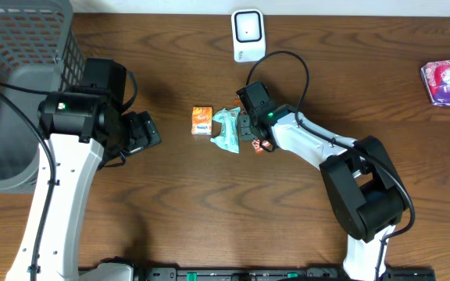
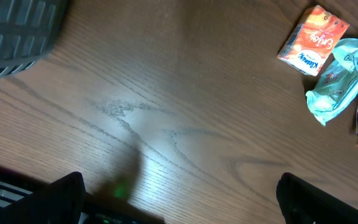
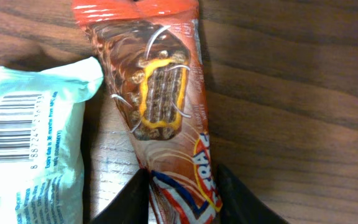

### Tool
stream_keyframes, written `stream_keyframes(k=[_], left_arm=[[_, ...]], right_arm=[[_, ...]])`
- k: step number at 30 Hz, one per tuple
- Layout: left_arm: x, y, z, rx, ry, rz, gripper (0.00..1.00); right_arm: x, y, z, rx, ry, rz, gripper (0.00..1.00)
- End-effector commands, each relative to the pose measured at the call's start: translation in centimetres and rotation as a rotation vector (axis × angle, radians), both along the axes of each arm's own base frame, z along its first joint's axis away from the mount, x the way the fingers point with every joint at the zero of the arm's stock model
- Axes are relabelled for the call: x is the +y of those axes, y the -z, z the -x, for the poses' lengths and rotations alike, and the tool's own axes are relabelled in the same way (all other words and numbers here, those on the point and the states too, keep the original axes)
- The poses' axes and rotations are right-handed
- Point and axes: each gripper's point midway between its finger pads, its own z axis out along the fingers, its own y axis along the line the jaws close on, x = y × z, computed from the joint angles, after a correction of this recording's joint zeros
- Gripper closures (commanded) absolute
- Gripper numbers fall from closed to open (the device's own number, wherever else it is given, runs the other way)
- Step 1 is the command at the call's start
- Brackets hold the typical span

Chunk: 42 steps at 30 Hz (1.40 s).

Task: Scan the item barcode
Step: 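Close the right gripper on the red bar's end, then lift the red bar and hold it up at the scanner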

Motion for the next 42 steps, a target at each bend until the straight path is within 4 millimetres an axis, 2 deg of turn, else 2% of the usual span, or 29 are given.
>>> stream_keyframes(k=[1,2,4,6,9,10,14,16,23,27,32,37,39,42], left_arm=[[0.2,0.0,-0.1,0.003,-0.002,-0.006,0.02],[0.2,0.0,-0.1,0.003,-0.001,-0.007,0.02],[0.2,0.0,-0.1,0.003,-0.002,-0.006,0.02],[0.2,0.0,-0.1,0.004,-0.001,-0.007,0.02],[0.2,0.0,-0.1,0.003,-0.001,-0.006,0.02],[0.2,0.0,-0.1,0.004,-0.001,-0.006,0.02],[0.2,0.0,-0.1,0.003,-0.001,-0.007,0.02],[0.2,0.0,-0.1,0.003,-0.001,-0.006,0.02],[0.2,0.0,-0.1,0.003,-0.001,-0.007,0.02],[0.2,0.0,-0.1,0.003,-0.001,-0.007,0.02],[0.2,0.0,-0.1,0.003,-0.001,-0.007,0.02],[0.2,0.0,-0.1,0.003,-0.001,-0.007,0.02],[0.2,0.0,-0.1,0.003,-0.001,-0.006,0.02],[0.2,0.0,-0.1,0.003,-0.001,-0.007,0.02]], right_arm=[[-0.2,1.4,0.7,0.035,-0.009,0.028,0.91],[-0.3,1.2,0.8,0.038,-0.009,0.029,0.98],[-0.3,0.8,0.9,0.035,-0.009,0.028,0.99],[-0.4,-0.5,0.4,0.009,-0.009,0.017,0.99],[-0.6,-3.6,-1.0,-0.064,-0.001,-0.007,0.99],[-0.9,-5.5,-1.9,-0.115,0.015,-0.023,0.99],[-1.3,-10.6,-4.6,-0.278,0.015,-0.074,0.99],[-1.4,-12.2,-5.8,-0.345,0.005,-0.089,0.99],[-1.4,-14.5,-8.4,-0.461,0.051,-0.169,0.99],[0.3,-17.8,-10.0,-0.597,0.04,-0.264,0.99],[0.6,-20.9,-11.5,-0.693,0.13,-0.407,0.99],[0.9,-24.6,-13.8,-0.795,0.129,-0.445,0.99],[1.1,-25.0,-15.3,-0.795,0.13,-0.434,0.99],[2.0,-23.7,-17.9,-0.732,0.135,-0.397,0.99]])
